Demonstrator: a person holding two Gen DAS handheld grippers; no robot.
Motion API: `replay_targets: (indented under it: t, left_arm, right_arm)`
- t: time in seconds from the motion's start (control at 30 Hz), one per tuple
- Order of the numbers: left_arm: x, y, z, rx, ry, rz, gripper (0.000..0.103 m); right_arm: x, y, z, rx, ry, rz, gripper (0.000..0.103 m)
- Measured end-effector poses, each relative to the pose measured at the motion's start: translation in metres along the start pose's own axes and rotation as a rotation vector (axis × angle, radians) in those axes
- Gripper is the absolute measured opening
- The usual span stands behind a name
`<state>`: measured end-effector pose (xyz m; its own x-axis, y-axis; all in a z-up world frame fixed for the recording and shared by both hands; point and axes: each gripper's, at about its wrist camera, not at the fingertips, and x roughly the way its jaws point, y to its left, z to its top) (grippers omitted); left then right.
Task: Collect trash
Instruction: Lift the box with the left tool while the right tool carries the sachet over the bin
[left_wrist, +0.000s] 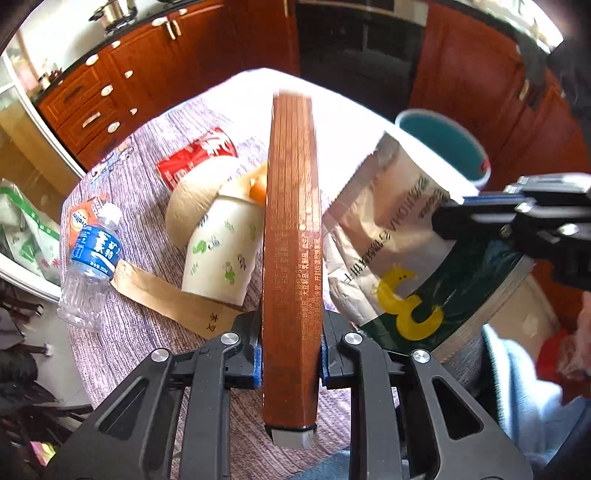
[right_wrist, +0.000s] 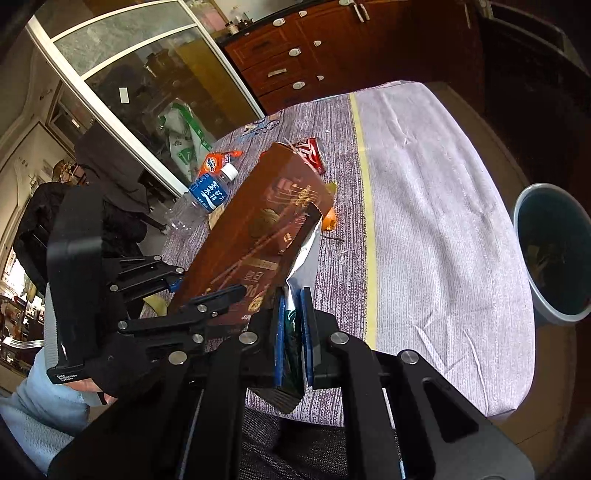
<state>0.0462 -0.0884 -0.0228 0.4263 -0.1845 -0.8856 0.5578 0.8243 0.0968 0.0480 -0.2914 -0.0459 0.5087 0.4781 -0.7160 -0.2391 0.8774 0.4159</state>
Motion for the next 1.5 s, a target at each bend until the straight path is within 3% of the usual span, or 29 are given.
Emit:
replay_targets:
  t: [0.23, 0.53, 0.97, 1.3, 1.43, 1.5]
  left_arm:
    - [-0.028, 0.000, 0.014, 0.001, -0.078, -0.028, 0.021]
    - [-0.039, -0.032, 0.055, -0.013, -0.108, -0.099, 0.021]
    - [0.011, -0.133, 0.158, 0.145, -0.060, -0.188, 0.022]
    - [0.072, -0.198, 0.215, 0.220, 0.028, -0.237, 0.022]
    - [0.091, -0.211, 0.231, 0.224, 0.054, -0.249, 0.022]
    - [0.099, -0.216, 0.237, 0.224, 0.066, -0.255, 0.022]
  right_arm:
    - [-0.016, -0.024, 0.000, 0.059, -0.042, -0.021, 0.008]
    - [-0.054, -0.076, 0.005, 0.165, -0.145, -0.065, 0.008]
    - [-0.135, -0.244, 0.000, 0.435, -0.334, -0.242, 0.008]
    - [-0.112, -0.324, 0.000, 0.549, -0.273, -0.313, 0.008]
    - [-0.094, -0.339, 0.007, 0.554, -0.226, -0.296, 0.012]
    - [-0.086, -0.342, 0.008, 0.558, -0.209, -0.287, 0.021]
